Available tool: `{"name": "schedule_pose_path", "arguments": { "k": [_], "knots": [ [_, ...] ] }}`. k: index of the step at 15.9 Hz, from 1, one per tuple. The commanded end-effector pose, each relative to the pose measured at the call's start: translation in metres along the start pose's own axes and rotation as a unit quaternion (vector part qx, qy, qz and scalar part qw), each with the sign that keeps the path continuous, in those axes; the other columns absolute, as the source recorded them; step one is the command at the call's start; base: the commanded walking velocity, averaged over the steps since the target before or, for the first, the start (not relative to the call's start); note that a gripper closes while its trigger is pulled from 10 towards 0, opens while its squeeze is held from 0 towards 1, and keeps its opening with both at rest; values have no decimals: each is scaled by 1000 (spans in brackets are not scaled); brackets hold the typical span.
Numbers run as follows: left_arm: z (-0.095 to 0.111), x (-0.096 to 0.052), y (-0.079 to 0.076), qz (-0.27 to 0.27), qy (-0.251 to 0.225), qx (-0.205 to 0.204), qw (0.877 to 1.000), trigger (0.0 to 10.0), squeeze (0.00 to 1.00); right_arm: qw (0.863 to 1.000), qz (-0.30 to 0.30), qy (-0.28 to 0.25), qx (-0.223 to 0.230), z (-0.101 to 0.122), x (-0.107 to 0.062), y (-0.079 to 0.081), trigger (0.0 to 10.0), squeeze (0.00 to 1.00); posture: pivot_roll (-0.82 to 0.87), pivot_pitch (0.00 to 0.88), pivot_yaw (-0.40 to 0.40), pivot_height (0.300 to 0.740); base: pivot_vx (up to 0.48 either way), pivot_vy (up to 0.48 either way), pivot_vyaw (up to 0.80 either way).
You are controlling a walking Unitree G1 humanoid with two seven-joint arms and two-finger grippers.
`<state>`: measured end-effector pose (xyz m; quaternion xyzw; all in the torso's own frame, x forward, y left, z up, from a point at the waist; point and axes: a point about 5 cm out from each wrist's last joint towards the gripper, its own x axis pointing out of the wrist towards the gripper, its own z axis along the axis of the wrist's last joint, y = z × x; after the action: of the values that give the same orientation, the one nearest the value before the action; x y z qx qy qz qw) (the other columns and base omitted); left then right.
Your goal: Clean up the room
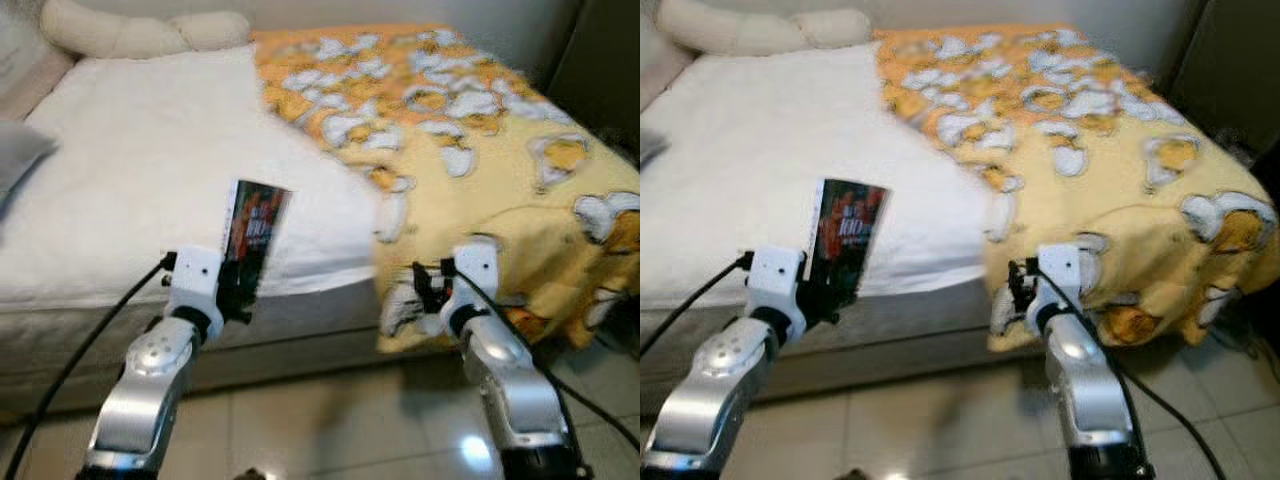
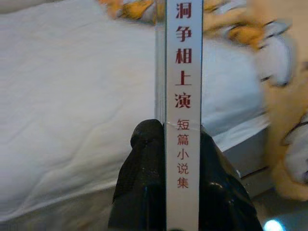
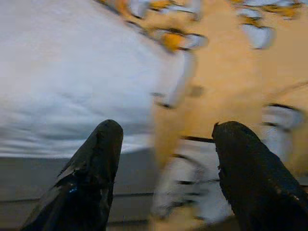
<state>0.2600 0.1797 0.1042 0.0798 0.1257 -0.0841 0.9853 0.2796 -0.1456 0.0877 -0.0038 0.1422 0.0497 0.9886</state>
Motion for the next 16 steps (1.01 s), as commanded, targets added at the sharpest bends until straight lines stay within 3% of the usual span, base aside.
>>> {"name": "schedule_pose_path", "arguments": {
  "k": [1, 5, 10, 14, 16],
  "knots": [
    [11, 0, 2, 4, -24, 4, 1000, 10000, 0, 1000, 6, -17, -6, 7, 0, 2, 10000, 0, 10, 0, 26, 740, 0, 431, 0],
    [10, -3, 5, 12, -24, 6, 1000, 10000, 0, 999, 36, -38, 14, 12, -2, 4, 10000, 0, 27, 0, 22, 740, 0, 432, 0],
    [12, -1, 8, 15, -26, 8, 1000, 10000, 0, 997, 61, -48, -4, 15, -1, 13, 10000, 0, 31, 0, 23, 740, 0, 432, 0],
    [15, 1, 8, 16, -32, 5, 999, 10000, 0, 997, 62, -49, -9, 17, 1, 10, 10000, 0, 28, 0, 24, 740, 0, 422, 0],
    [21, 3, 7, 20, -49, -4, 999, 10000, 0, 997, 61, -49, -10, 18, 3, 9, 10000, 0, 32, 0, 24, 740, 0, 0, 0]
  ]
}}
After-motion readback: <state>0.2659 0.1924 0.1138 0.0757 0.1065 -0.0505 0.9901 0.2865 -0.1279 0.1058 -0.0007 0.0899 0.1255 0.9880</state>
